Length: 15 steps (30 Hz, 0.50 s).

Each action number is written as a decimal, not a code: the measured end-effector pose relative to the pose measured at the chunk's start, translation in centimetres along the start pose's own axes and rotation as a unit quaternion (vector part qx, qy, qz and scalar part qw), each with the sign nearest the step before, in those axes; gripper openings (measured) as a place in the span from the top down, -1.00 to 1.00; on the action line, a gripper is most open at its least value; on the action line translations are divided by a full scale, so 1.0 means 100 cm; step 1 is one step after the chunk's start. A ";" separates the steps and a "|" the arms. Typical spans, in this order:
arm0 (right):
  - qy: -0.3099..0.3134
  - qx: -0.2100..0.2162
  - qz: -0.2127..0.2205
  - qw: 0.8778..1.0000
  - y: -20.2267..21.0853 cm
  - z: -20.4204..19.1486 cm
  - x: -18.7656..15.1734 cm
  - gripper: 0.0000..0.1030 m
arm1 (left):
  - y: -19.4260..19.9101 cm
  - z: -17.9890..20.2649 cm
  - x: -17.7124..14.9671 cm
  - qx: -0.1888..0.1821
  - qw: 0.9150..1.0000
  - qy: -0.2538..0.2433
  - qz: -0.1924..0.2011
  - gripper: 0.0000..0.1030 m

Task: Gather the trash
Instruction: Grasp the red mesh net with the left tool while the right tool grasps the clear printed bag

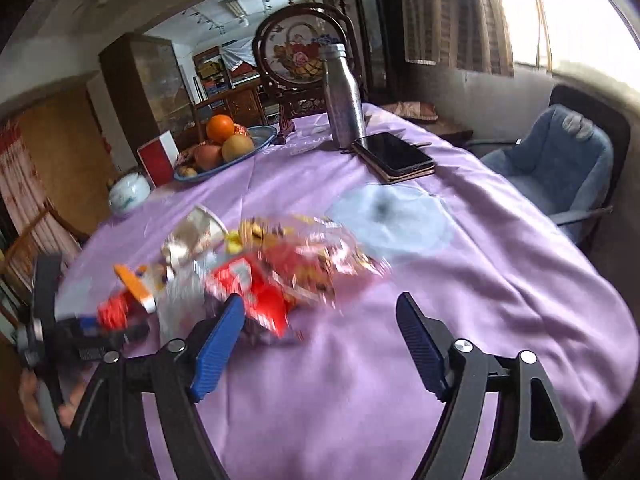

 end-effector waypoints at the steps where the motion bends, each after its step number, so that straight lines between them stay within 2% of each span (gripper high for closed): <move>1: -0.012 0.006 0.002 1.000 -0.009 0.002 0.006 -0.72 | 0.000 0.001 0.000 0.004 1.000 -0.004 -0.001 -0.88; 4: -0.047 0.019 0.003 0.999 -0.033 0.007 0.022 -0.85 | -0.001 0.005 0.000 0.017 1.000 -0.016 -0.004 -0.88; 8: -0.057 -0.001 -0.030 0.998 -0.070 0.010 0.023 -0.85 | -0.001 0.008 0.000 0.021 1.000 -0.022 -0.005 -0.88; 9: -0.062 0.000 -0.039 0.997 -0.077 0.012 0.021 -0.76 | -0.001 0.007 0.000 0.019 1.000 -0.021 -0.005 -0.88; 11: -0.068 0.006 -0.039 0.997 -0.077 0.015 0.017 0.03 | -0.001 0.005 0.000 0.010 1.000 -0.017 -0.005 -0.88; 12: -0.073 0.016 -0.031 0.997 -0.072 0.017 0.016 0.21 | 0.000 0.004 0.001 0.005 1.000 -0.014 -0.005 -0.88; 15: -0.070 0.027 0.009 0.997 -0.038 0.014 0.017 0.21 | 0.000 0.000 0.001 -0.008 1.000 -0.006 -0.005 -0.88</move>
Point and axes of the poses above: each gripper's, at about its wrist camera, not at the fingertips, and y roughly against the way its jaws point, z to its right, x to its top, the point moved 1 cm from there along -y, roughly the way its jaws point, and after that the axes turned 15 degrees about x, right-handed, at the moved point
